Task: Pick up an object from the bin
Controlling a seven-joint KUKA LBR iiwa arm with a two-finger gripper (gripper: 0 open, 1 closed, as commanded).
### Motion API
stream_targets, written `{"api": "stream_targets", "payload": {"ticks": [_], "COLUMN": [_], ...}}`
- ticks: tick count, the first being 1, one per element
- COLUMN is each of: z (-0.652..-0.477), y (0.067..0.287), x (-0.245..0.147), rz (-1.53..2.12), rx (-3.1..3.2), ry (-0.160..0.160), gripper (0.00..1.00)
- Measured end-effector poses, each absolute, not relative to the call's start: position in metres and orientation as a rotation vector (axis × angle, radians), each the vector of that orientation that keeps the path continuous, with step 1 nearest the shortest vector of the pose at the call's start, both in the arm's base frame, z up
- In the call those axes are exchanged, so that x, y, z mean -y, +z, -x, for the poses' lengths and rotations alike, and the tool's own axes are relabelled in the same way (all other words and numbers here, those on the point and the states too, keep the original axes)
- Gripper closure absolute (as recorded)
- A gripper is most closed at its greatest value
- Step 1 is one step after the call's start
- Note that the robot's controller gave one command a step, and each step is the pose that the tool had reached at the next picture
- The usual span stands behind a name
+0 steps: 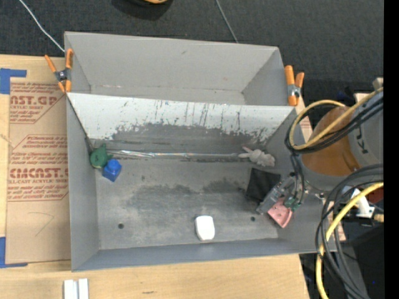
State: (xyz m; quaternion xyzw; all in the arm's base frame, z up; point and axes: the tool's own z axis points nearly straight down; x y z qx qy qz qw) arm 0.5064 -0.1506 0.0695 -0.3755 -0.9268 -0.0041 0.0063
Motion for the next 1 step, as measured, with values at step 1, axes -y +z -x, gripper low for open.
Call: {"api": "stream_targets", "payload": {"ticks": [1], "z": [-0.5052], "y": [0.0734], "x": [0.1502], "rz": [1.174], "rx": [2.897], "ry": [-0.012], "gripper": [1.00]}}
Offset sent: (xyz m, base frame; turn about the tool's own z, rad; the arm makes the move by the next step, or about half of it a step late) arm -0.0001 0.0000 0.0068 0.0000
